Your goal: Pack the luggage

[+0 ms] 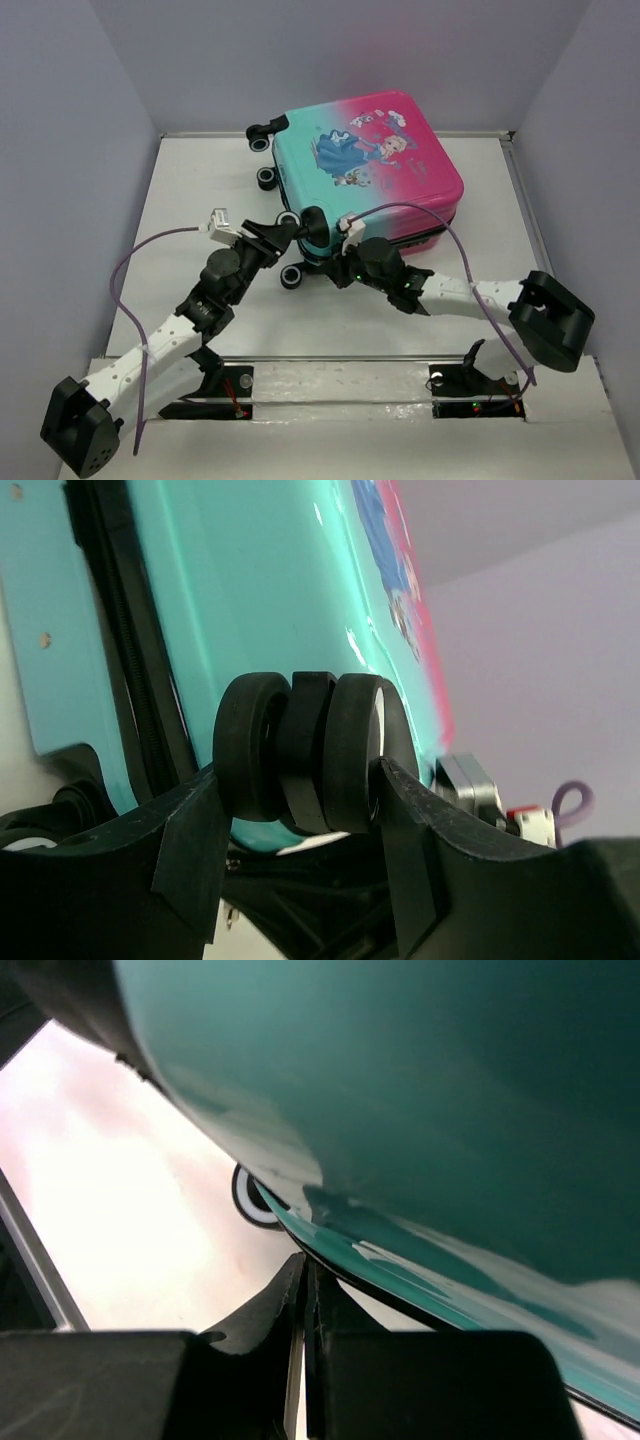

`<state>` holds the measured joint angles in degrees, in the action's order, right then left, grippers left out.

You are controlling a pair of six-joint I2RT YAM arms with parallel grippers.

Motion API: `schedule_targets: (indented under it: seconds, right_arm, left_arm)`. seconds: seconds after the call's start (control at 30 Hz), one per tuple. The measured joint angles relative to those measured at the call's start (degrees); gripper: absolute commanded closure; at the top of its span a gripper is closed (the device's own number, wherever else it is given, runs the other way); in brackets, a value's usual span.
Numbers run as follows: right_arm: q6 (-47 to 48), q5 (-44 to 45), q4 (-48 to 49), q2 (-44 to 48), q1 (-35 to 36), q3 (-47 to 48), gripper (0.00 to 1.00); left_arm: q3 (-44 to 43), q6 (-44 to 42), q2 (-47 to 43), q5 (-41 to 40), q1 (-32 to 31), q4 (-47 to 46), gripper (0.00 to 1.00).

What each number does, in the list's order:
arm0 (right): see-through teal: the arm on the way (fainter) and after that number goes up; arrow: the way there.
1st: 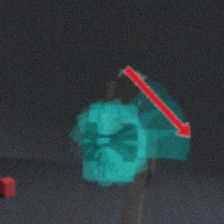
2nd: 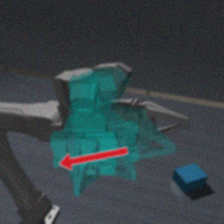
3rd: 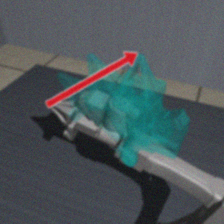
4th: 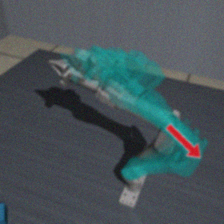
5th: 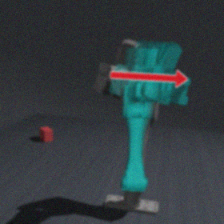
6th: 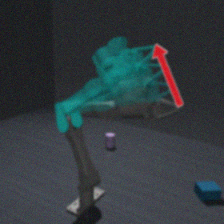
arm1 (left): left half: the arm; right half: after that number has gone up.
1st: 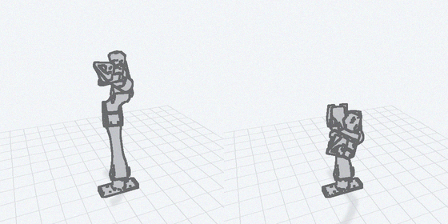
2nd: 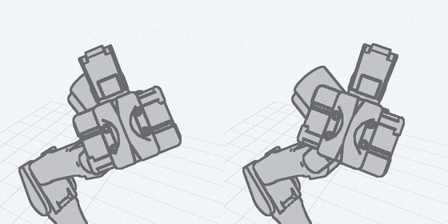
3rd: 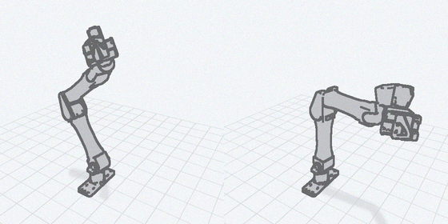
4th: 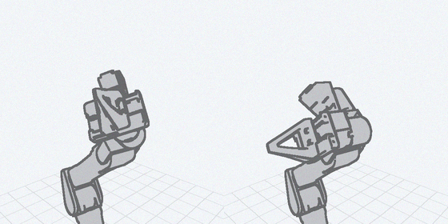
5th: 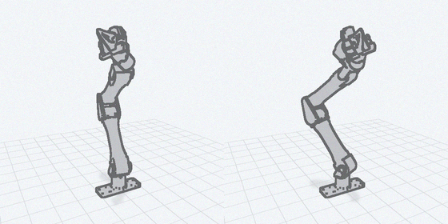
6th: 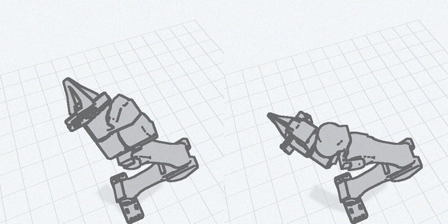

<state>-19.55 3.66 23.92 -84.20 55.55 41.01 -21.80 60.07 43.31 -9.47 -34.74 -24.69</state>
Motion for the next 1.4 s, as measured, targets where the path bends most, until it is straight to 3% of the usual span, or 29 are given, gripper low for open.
schedule_targets:
  seconds: [0.3, 0.43, 0.7, 0.87, 0.93, 1.03, 1.07, 1.13, 1.3, 1.4]
  right_arm:
    - [1.77, -8.44, -17.09, 15.98, -11.63, -5.68, 0.93]
    - [0.35, -7.58, -18.32, 18.51, -13.18, -7.39, 0.93]
    - [-9.03, 10.73, 2.86, 17.27, -4.55, -17.2, 0.93]
    - [-11.91, 21.97, 22.25, 6.23, -0.5, -19.19, 0.93]
    - [-12.0, 23.74, 25.75, 3.65, 0.11, -18.91, 0.93]
    - [-12.15, 28.04, 33.97, -1.64, 1.36, -18.73, 0.93]
    - [-12.04, 28.89, 35.58, -2.64, 1.62, -18.73, 0.93]
    - [-12.22, 29.86, 37.09, -3.23, 2.08, -18.97, 0.93]
    - [-13.94, 29.29, 36.22, -0.04, 3.17, -20.85, 0.93]
    - [-14.16, 28.85, 34.67, 0.81, 4.11, -20.96, 0.93]
  left_arm:
    - [-5.84, -4.09, 12.59, -6.97, -17.4, -6.36, 0.94]
    - [-11.04, -7.8, 18.97, -6.51, -20.33, -6.4, 0.94]
    - [-24.76, -14.25, 30.62, 2.21, -22.14, 4.09, 0.94]
    - [-28.89, -14.32, 33.05, 5.9, -21.57, 9.57, 0.94]
    - [-29.75, -14.01, 33.88, 7.04, -21.38, 10.38, 0.79]
    - [-30.49, -13.75, 34.64, 7.61, -21.24, 10.97, 0.4]
    - [-30.73, -14.08, 34.67, 7.65, -21.16, 11.5, 0.2]
    - [-32.37, -15.47, 34.67, 7.06, -21.14, 13.92, 0.02]
    - [-40.81, -23.32, 32.24, 5.6, -18.69, 22.12, 0.01]
    - [-46.86, -27.65, 28.57, 6.14, -10.97, 27.02, 0.07]
